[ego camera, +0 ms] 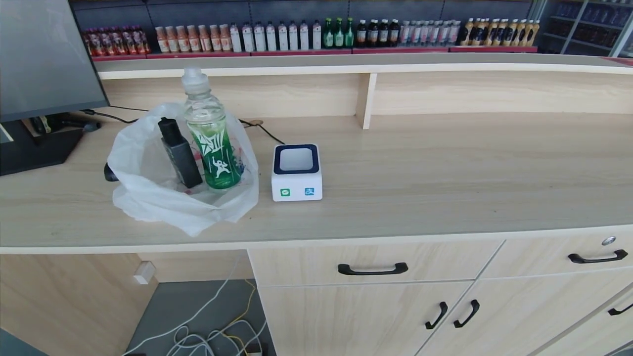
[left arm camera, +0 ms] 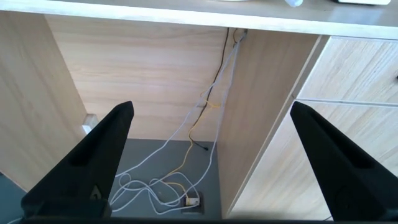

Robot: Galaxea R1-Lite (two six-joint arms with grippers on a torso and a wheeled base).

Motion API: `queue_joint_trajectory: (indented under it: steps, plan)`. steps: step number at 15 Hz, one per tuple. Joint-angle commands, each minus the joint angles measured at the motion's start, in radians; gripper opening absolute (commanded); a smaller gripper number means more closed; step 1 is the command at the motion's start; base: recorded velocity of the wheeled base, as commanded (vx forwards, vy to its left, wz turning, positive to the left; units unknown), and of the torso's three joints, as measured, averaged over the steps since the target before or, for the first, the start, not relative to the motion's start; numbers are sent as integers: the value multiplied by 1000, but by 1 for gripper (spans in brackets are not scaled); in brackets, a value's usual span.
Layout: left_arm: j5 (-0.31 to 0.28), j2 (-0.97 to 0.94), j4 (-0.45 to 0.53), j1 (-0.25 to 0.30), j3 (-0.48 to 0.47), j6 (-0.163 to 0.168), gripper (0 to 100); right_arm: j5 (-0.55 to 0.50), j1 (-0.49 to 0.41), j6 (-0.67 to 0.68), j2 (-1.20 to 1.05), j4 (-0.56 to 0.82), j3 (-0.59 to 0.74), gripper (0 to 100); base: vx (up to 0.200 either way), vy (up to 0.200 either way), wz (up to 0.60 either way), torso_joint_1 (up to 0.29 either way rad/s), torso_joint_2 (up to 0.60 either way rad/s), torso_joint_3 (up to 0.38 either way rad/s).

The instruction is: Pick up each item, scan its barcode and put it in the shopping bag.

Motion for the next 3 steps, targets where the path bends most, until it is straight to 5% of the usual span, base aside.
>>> queue_joint_trajectory:
  steps: [1,3]
  plan:
    - [0,0,0,0,0,4,100,0,2,1,1,0,0,100,0,0,0,0,0,0]
    - [0,0,0,0,0,4,100,0,2,-4,3,-1,0,100,0,0,0,0,0,0]
